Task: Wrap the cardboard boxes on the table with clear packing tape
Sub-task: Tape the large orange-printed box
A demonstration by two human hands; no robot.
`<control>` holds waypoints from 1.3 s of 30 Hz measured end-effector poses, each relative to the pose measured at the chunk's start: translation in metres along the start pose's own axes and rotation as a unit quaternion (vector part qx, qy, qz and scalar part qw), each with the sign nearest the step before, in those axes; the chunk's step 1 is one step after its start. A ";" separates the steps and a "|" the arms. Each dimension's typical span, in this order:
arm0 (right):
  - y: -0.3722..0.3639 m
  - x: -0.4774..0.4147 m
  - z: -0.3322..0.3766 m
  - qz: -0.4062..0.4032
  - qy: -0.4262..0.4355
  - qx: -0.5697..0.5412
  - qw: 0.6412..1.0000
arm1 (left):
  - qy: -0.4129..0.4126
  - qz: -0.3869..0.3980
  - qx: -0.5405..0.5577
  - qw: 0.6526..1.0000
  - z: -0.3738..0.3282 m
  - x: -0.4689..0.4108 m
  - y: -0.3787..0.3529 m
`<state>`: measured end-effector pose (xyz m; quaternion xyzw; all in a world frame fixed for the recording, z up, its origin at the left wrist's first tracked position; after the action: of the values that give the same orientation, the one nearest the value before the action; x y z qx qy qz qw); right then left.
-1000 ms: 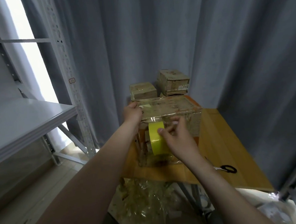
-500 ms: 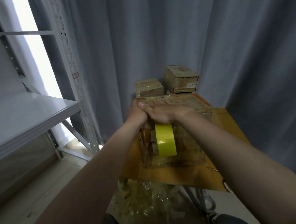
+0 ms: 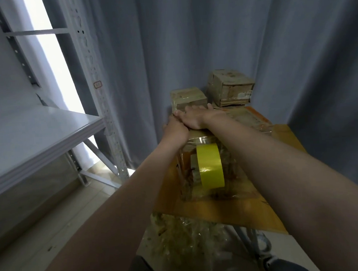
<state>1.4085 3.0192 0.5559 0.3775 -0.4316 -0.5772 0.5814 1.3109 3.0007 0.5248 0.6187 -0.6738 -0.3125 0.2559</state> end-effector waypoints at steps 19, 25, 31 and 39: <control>-0.005 0.223 -0.172 -0.479 -0.020 -0.498 0.723 | 0.097 0.002 0.356 0.929 0.059 0.075 -0.015; -0.075 0.196 -0.193 -0.285 -0.108 -0.647 0.699 | 0.012 0.072 0.346 0.935 0.064 0.105 -0.052; -0.046 0.193 -0.167 -0.238 -0.053 -0.651 0.719 | -0.028 0.032 0.229 0.972 0.025 0.101 -0.013; 0.007 0.182 -0.143 -0.208 -0.029 -0.557 0.804 | 0.130 0.186 0.066 0.972 0.014 0.070 0.004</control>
<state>1.5383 2.8296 0.5258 0.0528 0.0360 -0.8361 0.5448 1.2906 2.9332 0.5159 0.5334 -0.7570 -0.1314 0.3537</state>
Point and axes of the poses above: each hand's wrist, its own x-axis away from the middle knuckle, its own y-axis out of the back of the hand, z = x × y, the point moved 10 cm from there along -x, towards the middle knuckle, and after that the axes turned 14 degrees about -x, right-handed, at the moved point
